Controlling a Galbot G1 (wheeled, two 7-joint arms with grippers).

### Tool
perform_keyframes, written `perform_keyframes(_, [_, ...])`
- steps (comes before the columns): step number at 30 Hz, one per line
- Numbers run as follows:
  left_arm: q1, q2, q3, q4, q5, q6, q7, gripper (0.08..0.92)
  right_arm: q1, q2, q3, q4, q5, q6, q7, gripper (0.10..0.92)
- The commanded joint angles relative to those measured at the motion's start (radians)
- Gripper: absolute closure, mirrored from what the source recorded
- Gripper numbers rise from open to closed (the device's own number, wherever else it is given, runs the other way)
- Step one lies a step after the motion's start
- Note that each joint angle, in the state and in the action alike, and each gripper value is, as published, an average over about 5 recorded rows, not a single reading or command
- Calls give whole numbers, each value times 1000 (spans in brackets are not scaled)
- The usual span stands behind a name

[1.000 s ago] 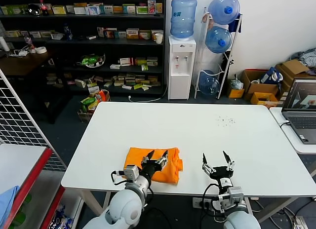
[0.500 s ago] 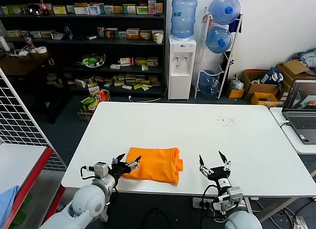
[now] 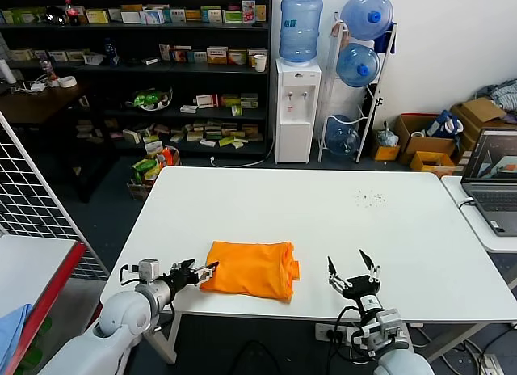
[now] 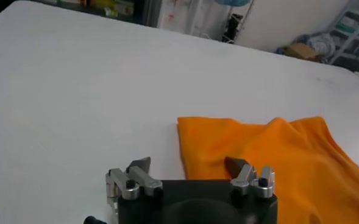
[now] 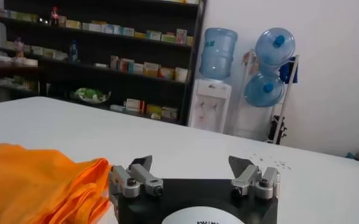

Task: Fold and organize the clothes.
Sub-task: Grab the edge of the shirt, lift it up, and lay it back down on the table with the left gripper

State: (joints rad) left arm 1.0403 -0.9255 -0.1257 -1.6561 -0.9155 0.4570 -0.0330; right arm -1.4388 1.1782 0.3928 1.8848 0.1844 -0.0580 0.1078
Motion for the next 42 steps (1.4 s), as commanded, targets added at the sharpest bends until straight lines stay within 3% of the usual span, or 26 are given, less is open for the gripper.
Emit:
perform_keyframes(1, [-20, -21, -10, 58, -43, 38, 86, 177, -9, -2, 5, 2, -1, 3, -7, 203])
perform_keyframes(9, [-20, -41, 9, 56, -24, 34, 93, 179, -9, 0, 2, 4, -1, 4, -7, 203])
perform_keyframes(12, [-19, -42, 11, 58, -10, 21, 92, 224, -8, -2, 1, 7, -1, 3, -6, 203])
perform_keyframes(26, [11, -40, 2, 17, 3, -33, 65, 631, 3, 8, -14, 13, -2, -1, 2, 203])
perform_keyframes(35, [64, 64, -82, -76, -8, -19, -5, 861, 42, 21, -41, 5, -2, -11, 15, 203])
perform_keyframes(42, [90, 202, -174, -70, 8, 44, -112, 871, 73, 21, -62, -2, -1, -22, 26, 203])
